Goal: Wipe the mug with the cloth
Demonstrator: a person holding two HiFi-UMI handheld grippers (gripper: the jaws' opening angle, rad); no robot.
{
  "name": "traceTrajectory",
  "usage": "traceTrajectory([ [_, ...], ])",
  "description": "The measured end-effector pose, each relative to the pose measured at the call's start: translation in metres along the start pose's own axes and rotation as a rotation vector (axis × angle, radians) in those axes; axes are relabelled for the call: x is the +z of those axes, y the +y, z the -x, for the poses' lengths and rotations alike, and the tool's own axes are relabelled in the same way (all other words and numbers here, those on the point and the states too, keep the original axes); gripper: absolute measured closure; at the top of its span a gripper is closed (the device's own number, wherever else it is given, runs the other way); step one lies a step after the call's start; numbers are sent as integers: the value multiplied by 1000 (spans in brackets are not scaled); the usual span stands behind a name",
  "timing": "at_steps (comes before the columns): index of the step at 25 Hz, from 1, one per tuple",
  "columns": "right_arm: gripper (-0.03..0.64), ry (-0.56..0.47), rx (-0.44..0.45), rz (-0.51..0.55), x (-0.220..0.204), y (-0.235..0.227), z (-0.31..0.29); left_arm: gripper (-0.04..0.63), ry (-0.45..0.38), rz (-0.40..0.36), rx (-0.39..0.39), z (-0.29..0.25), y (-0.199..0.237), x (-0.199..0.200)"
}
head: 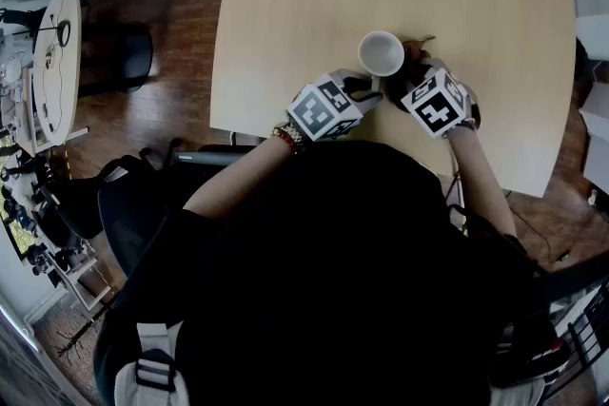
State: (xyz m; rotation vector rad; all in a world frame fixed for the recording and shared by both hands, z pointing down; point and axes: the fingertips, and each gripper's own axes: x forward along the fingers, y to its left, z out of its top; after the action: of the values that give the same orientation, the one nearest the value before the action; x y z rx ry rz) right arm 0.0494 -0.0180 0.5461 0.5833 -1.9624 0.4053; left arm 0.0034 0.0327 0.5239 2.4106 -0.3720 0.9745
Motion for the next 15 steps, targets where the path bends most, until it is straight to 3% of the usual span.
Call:
traceTrajectory([
  [4,546,-148,38,-65,18,12,36,511,18,-18,23,3,1,5],
  [7,546,-199,50,-22,25,27,50,511,26,-28,38,4,3,5],
  [15,546,-127,11,80,23,38,22,525,103,-135,8,0,-1,6],
])
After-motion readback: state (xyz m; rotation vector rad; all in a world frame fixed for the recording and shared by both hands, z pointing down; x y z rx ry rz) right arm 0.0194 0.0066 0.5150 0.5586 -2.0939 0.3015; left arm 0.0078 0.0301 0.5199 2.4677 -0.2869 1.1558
